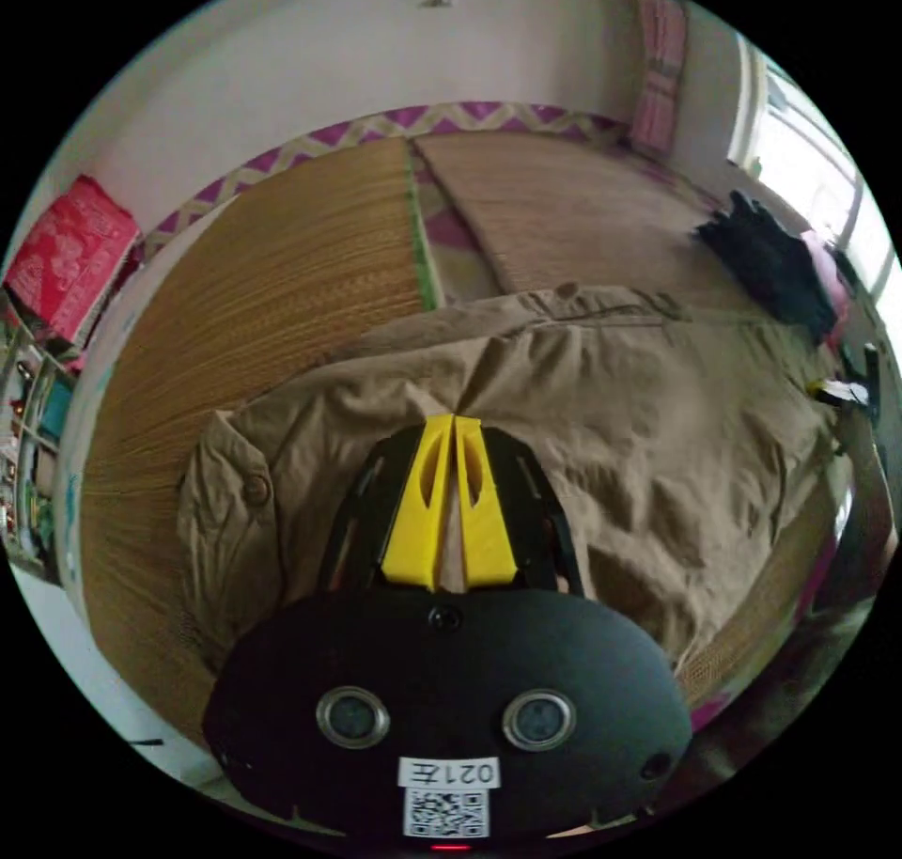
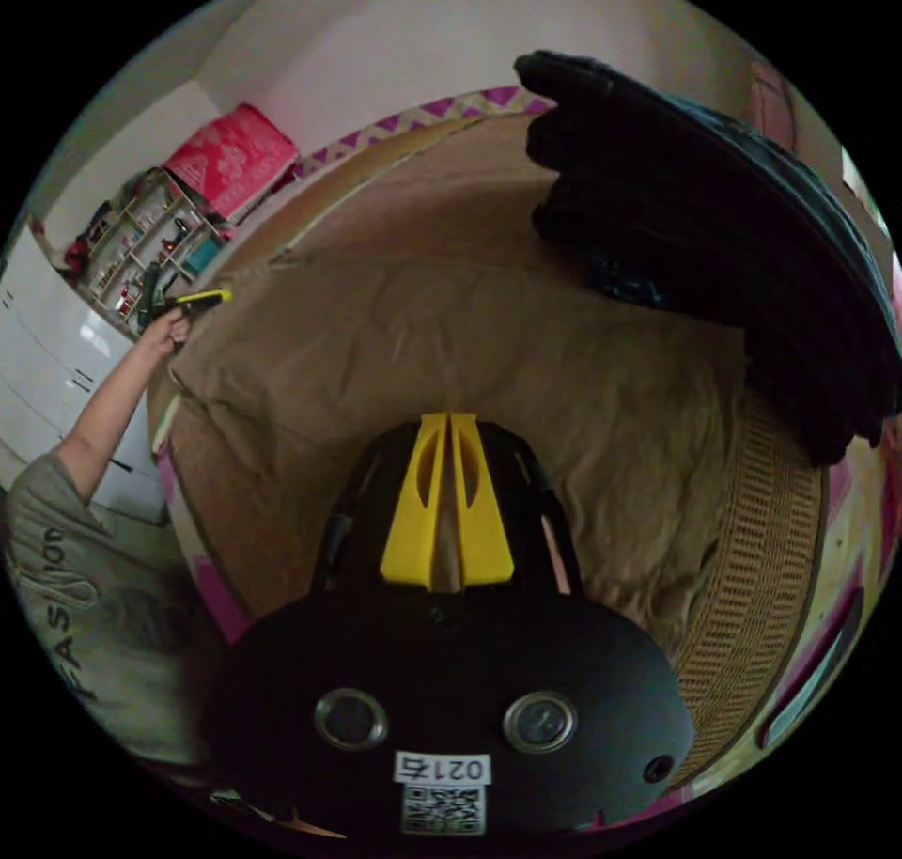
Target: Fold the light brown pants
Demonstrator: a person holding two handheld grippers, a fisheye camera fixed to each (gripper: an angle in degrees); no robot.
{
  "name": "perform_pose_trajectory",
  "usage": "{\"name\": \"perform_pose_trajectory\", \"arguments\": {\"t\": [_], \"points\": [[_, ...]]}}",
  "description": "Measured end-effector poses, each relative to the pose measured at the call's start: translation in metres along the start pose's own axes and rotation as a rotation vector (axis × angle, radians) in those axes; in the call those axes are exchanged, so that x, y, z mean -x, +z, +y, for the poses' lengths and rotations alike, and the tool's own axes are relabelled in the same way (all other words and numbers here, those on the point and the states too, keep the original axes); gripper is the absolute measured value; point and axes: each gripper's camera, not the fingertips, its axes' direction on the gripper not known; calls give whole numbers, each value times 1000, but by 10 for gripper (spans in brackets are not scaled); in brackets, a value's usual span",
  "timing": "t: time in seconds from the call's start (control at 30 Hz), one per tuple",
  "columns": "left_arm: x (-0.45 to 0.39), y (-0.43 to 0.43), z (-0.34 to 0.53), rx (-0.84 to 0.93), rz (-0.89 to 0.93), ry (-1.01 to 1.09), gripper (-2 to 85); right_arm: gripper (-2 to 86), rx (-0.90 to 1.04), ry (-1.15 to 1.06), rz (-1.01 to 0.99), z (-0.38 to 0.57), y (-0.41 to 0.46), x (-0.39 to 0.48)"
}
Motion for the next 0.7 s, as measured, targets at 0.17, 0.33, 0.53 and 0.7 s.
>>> {"name": "perform_pose_trajectory", "arguments": {"t": [0.17, 0.33, 0.53, 0.7], "points": [[12, 7, -14, -39, 106, -151, -9, -10, 3, 18, -37, -2, 24, 3], [-36, -37, -19, -251, 193, -16, -7, -7, -63, -9, -39, 13, 15, 9], [-149, -9, -79, -121, 98, 318, 41, -6, -147, -51, -109, 12, 7, 22], [-197, 39, -119, -8, -49, 576, 61, -5, -151, -43, -196, 25, 14, 25]]}}
